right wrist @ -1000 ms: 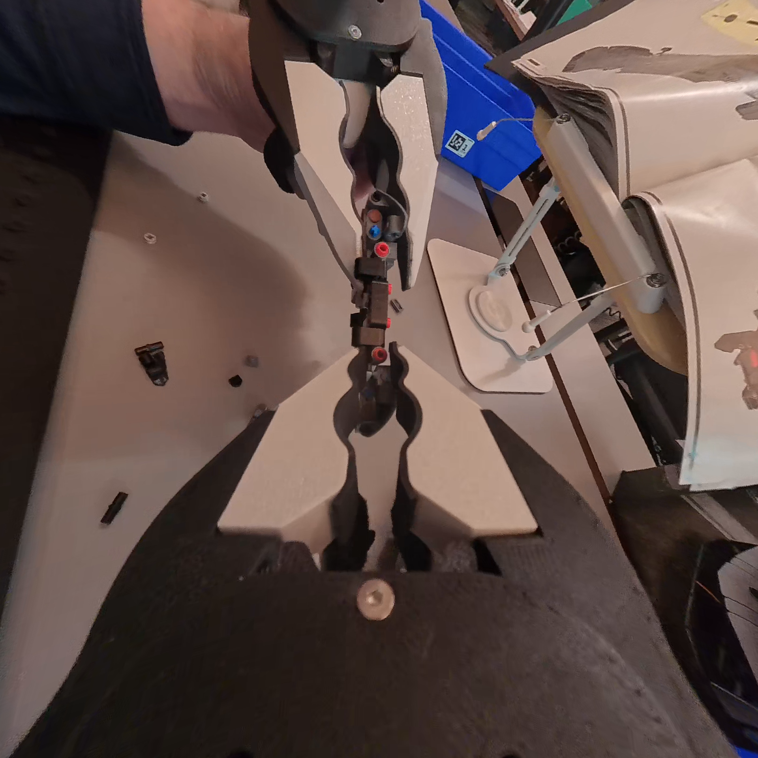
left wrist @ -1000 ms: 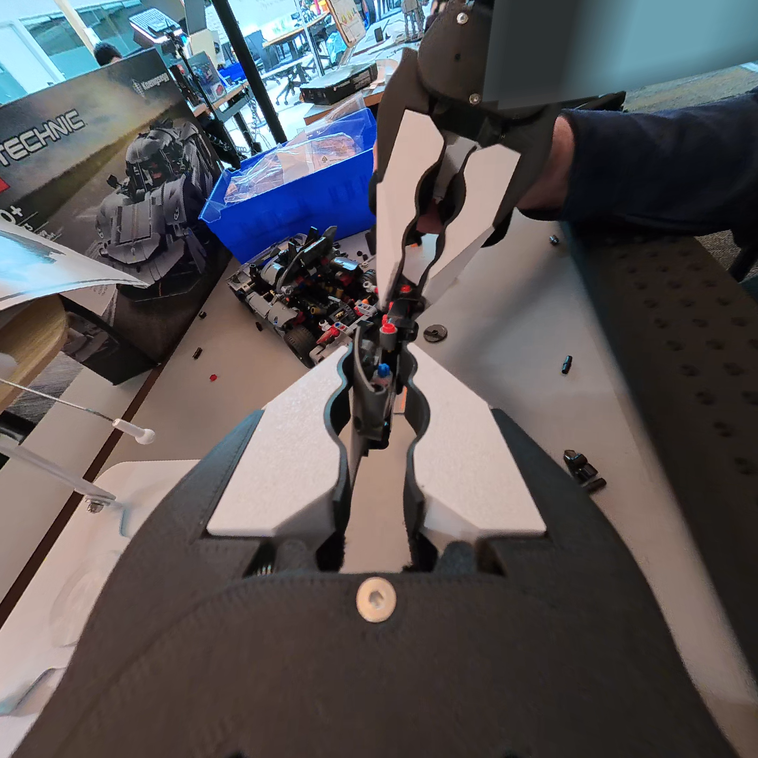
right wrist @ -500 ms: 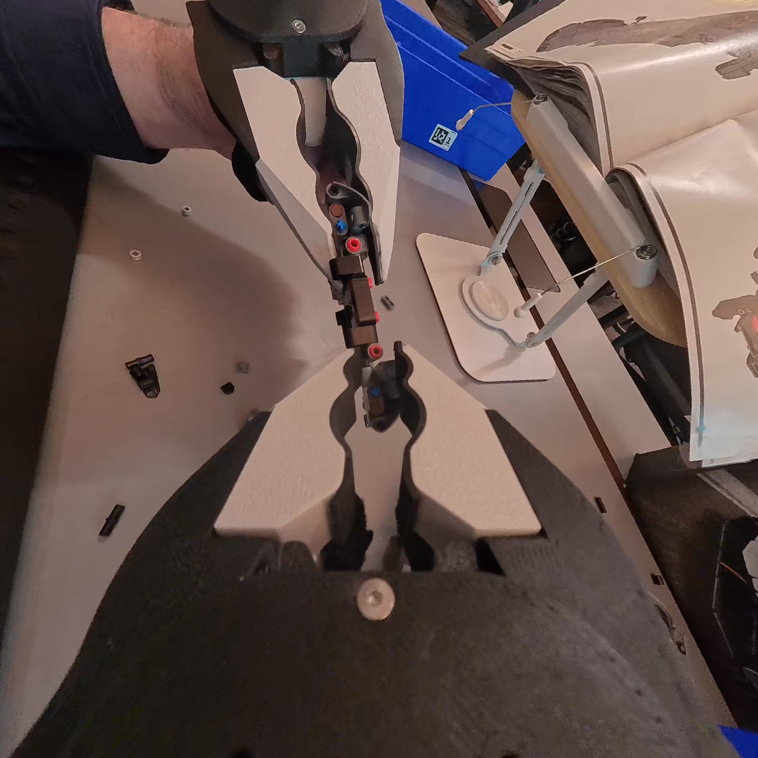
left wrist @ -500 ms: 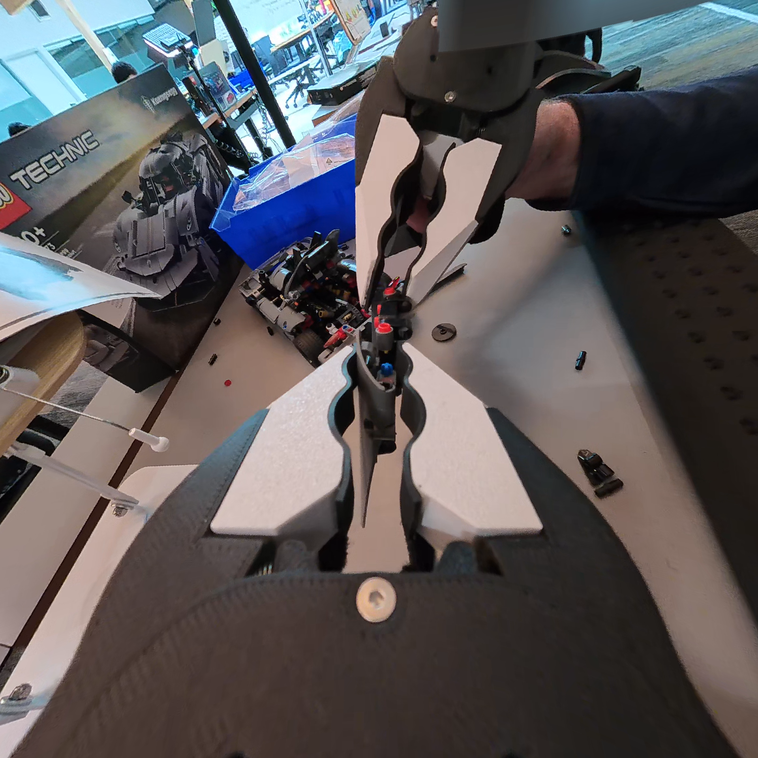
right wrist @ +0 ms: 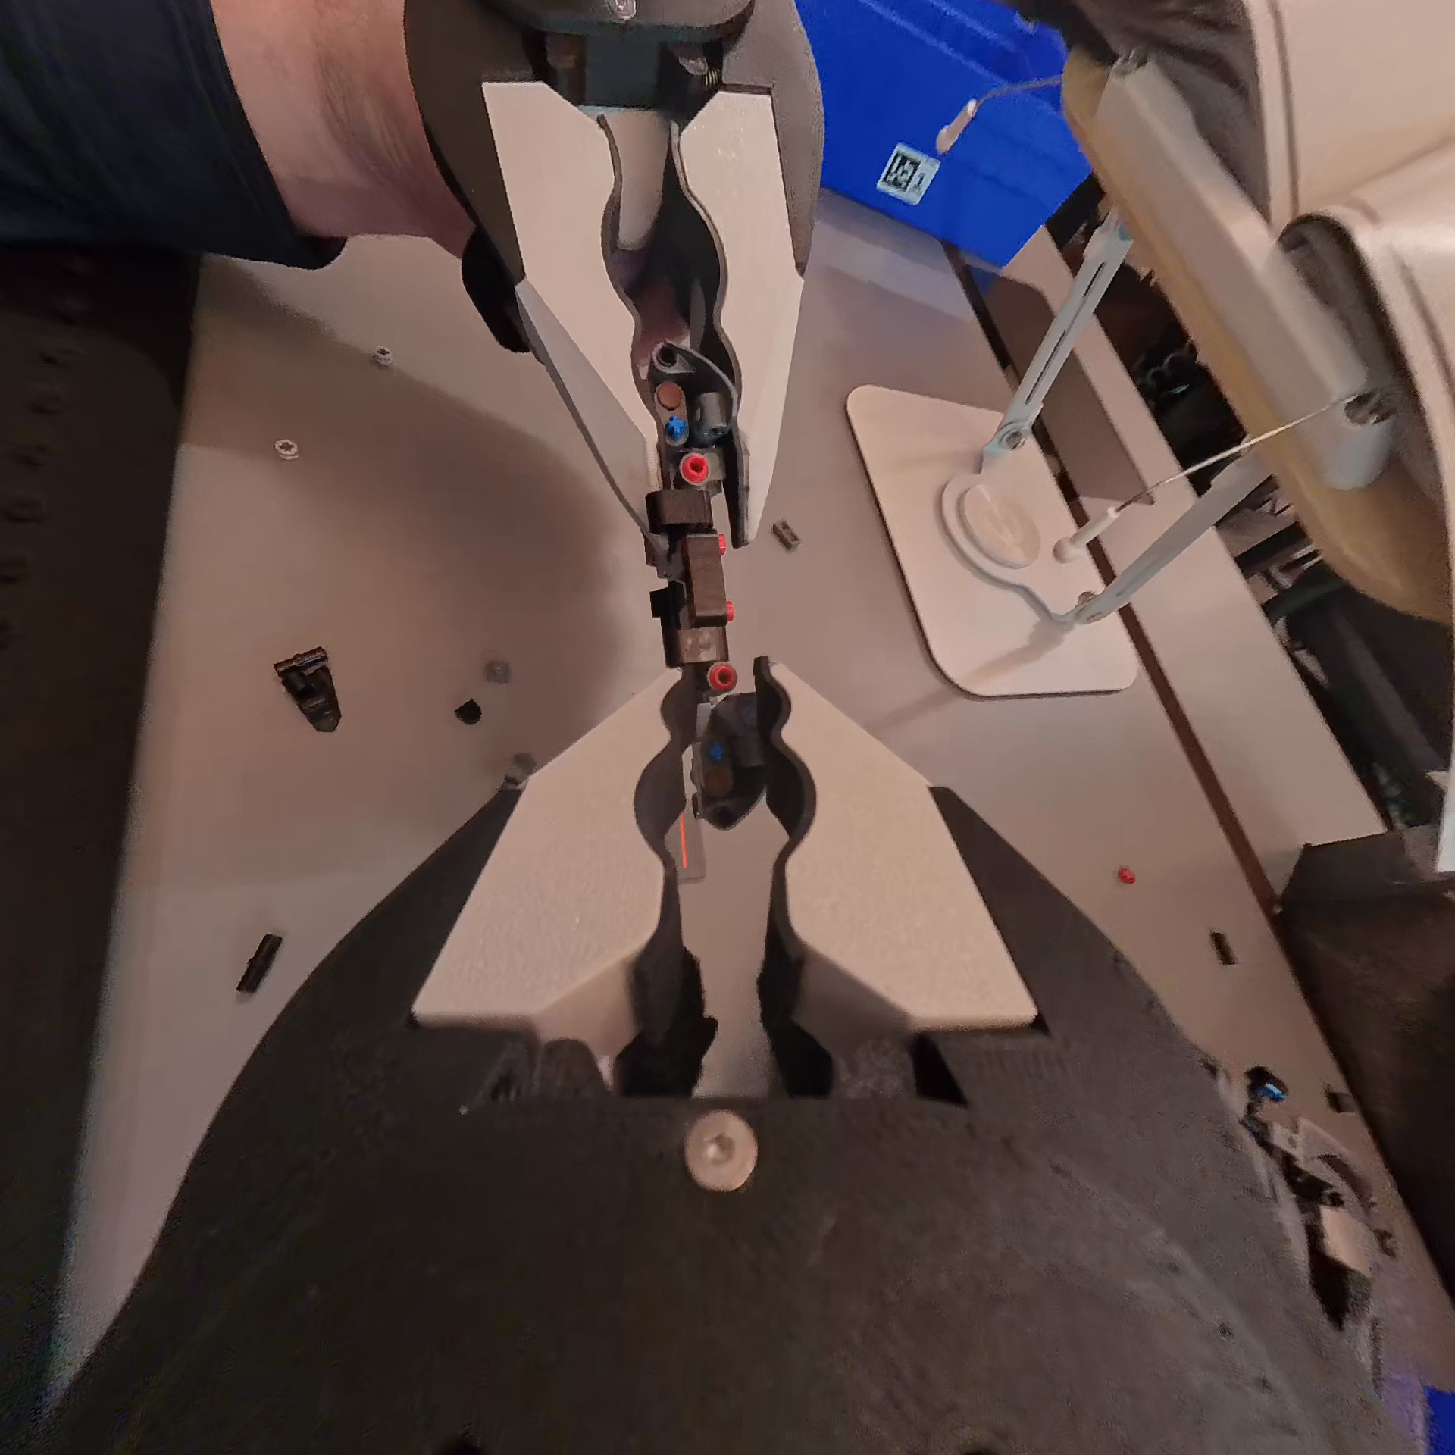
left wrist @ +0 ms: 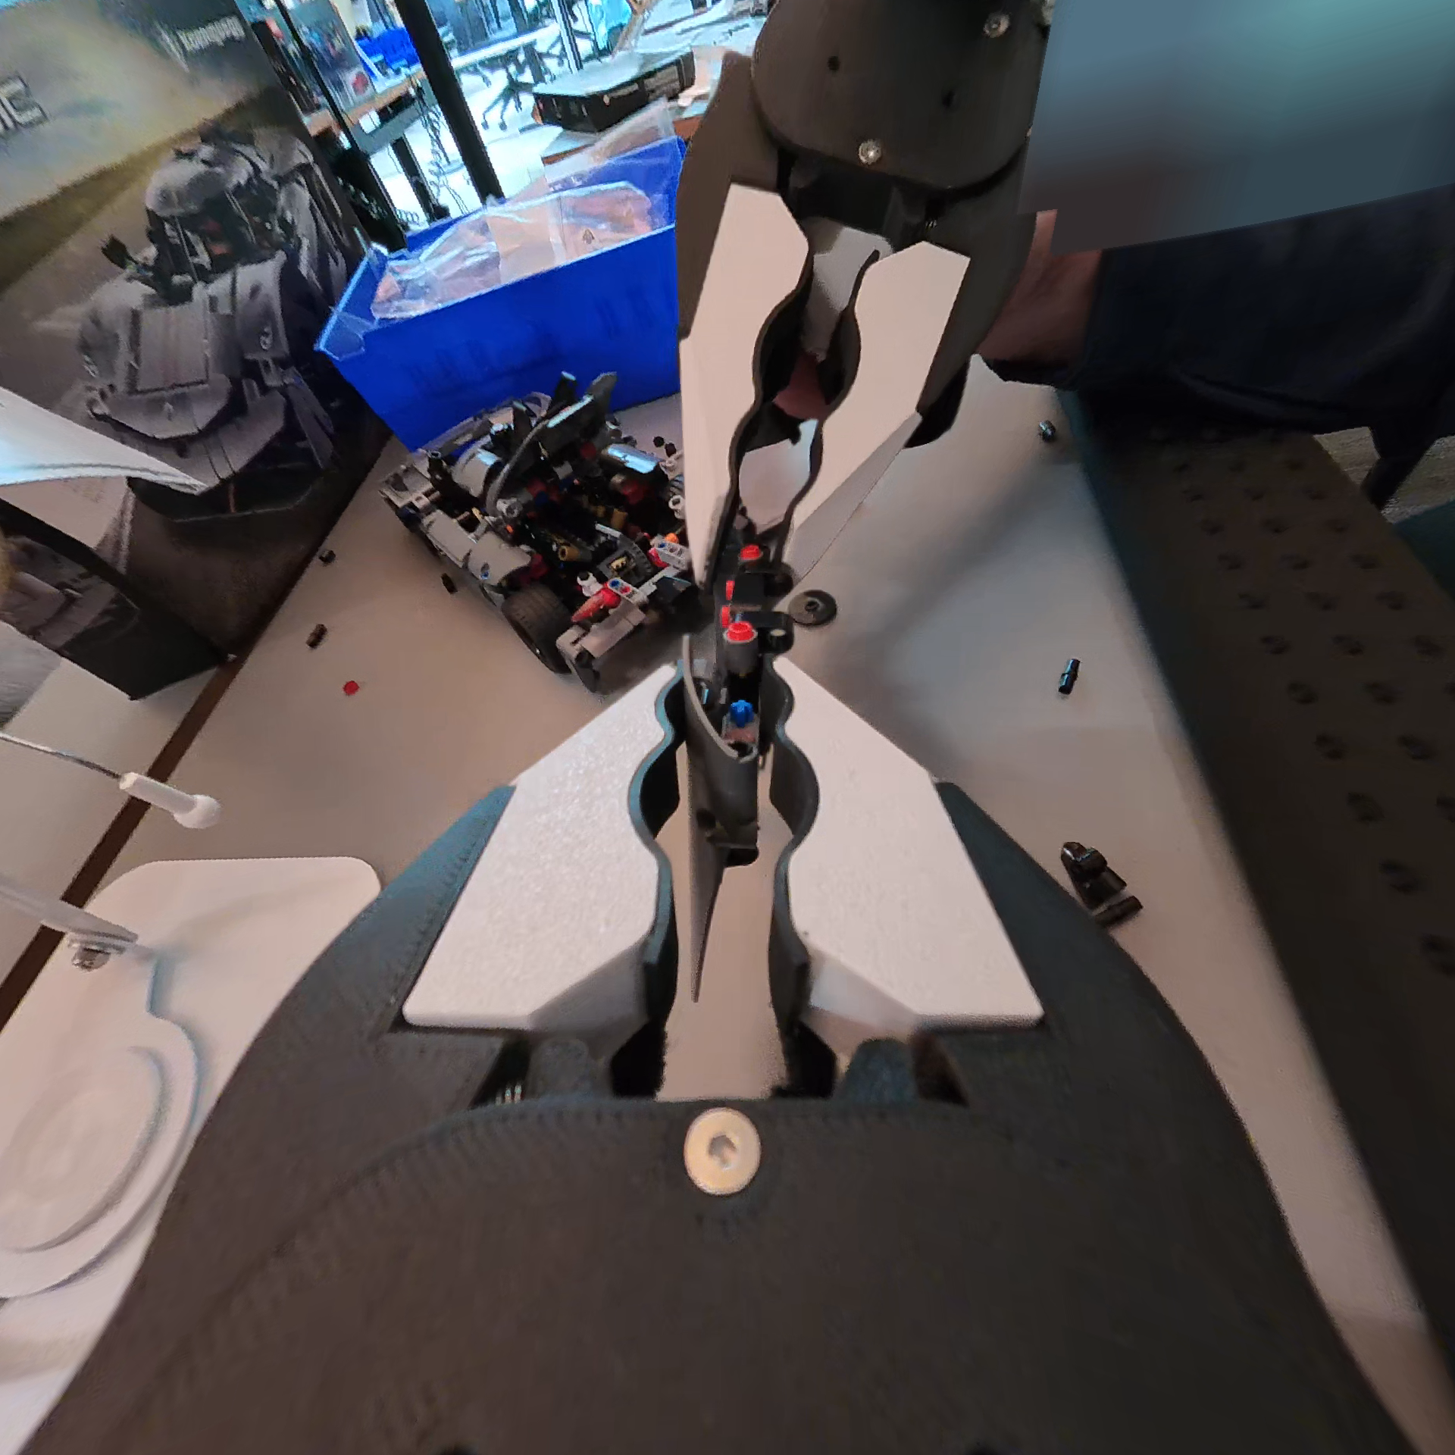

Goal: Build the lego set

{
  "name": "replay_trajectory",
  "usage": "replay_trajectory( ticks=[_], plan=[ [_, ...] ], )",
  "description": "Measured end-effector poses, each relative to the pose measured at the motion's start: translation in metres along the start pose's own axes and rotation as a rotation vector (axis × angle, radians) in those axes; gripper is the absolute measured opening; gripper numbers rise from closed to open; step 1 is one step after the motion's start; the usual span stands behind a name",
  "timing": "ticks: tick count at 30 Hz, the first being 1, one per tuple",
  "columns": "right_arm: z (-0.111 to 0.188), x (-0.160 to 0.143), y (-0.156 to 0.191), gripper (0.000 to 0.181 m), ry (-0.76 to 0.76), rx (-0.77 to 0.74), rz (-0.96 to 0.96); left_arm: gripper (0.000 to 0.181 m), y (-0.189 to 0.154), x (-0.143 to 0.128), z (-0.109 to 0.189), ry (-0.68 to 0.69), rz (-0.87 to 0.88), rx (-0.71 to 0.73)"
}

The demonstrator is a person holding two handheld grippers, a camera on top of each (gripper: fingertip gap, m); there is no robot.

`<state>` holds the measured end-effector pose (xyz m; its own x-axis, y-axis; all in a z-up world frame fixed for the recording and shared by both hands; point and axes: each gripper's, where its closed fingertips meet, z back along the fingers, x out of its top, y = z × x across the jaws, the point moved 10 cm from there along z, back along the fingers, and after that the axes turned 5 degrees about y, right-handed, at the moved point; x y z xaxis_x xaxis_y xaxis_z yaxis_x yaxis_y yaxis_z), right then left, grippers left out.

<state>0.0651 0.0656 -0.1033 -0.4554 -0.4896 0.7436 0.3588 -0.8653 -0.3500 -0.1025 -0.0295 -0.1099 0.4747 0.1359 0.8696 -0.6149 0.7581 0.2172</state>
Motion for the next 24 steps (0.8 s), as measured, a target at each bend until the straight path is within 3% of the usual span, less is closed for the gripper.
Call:
replay_trajectory(
  ticks=[9, 24],
  plan=[
    [-0.001, -0.006, -0.007, 0.019, 0.009, 0.042, -0.107, 0.013, 0.007, -0.013, -0.005, 0.019, 0.053, -0.003],
    [0.003, -0.013, -0.021, 0.012, 0.000, 0.006, -0.226, 0.013, 0.003, -0.017, -0.004, 0.028, 0.040, -0.068]
  ],
)
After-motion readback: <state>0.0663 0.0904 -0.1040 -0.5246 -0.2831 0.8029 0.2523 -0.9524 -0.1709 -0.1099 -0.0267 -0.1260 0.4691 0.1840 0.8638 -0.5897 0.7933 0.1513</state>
